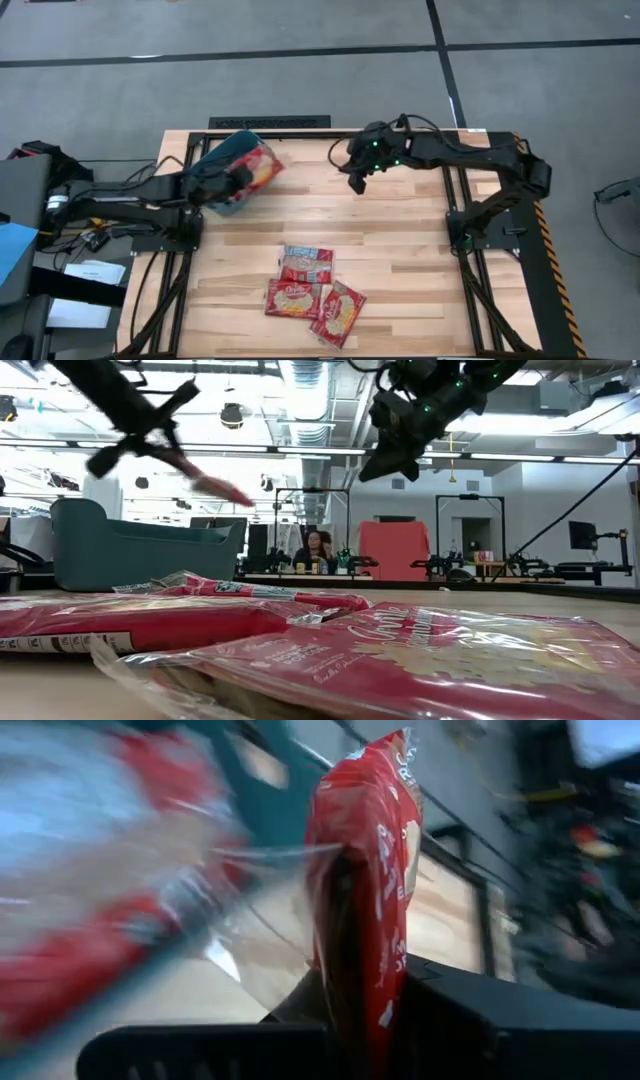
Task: Sort popcorn bags into baskets
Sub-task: Put the popcorn bag into the green bin
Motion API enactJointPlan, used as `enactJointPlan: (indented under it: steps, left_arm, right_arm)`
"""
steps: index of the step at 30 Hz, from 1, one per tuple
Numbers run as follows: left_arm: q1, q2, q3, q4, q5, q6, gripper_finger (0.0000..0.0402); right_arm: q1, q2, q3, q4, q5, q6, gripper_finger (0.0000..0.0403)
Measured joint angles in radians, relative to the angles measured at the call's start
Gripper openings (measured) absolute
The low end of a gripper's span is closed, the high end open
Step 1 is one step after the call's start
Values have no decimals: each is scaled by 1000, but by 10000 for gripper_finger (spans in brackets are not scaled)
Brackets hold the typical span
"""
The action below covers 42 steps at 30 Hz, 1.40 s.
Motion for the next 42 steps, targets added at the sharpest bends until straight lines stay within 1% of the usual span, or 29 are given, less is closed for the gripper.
enactJointPlan:
  steps: [5,7,9,12,16,18,20,23,28,35,38,42]
  left_arm:
    - [25,-118,0,-248,-51,-88,7]
    - [38,-140,-8,-293,-68,-119,7]
    - [57,-153,-24,-311,-74,-141,8]
    - [89,-153,-50,-312,-56,-156,8]
    - [136,-137,-91,-276,-17,-167,10]
    - [156,-138,-105,-255,-14,-168,17]
    - [175,-139,-108,-251,-20,-166,33]
    - [213,-138,-108,-252,-32,-148,65]
    - [274,-138,-110,-251,5,-79,130]
    - [339,-157,-89,-221,7,6,222]
    - [368,-169,-63,-225,7,52,244]
    - [404,-174,-38,-227,35,116,253]
  right_arm:
    - [18,23,0,-16,-1,-11,31]
    - [22,24,-1,-20,0,-23,35]
    - [25,23,0,-11,7,-37,36]
    - [26,23,0,-16,20,-40,32]
    - [18,23,0,-15,21,-54,21]
    - [18,23,0,-13,22,-62,18]
    - [19,23,0,-15,22,-62,18]
    - [19,23,0,-14,21,-62,26]
    - [19,23,0,-15,22,-62,39]
    - [19,23,0,-15,22,-63,28]
    - [19,23,0,-15,22,-64,21]
    - [19,23,0,-15,21,-66,20]
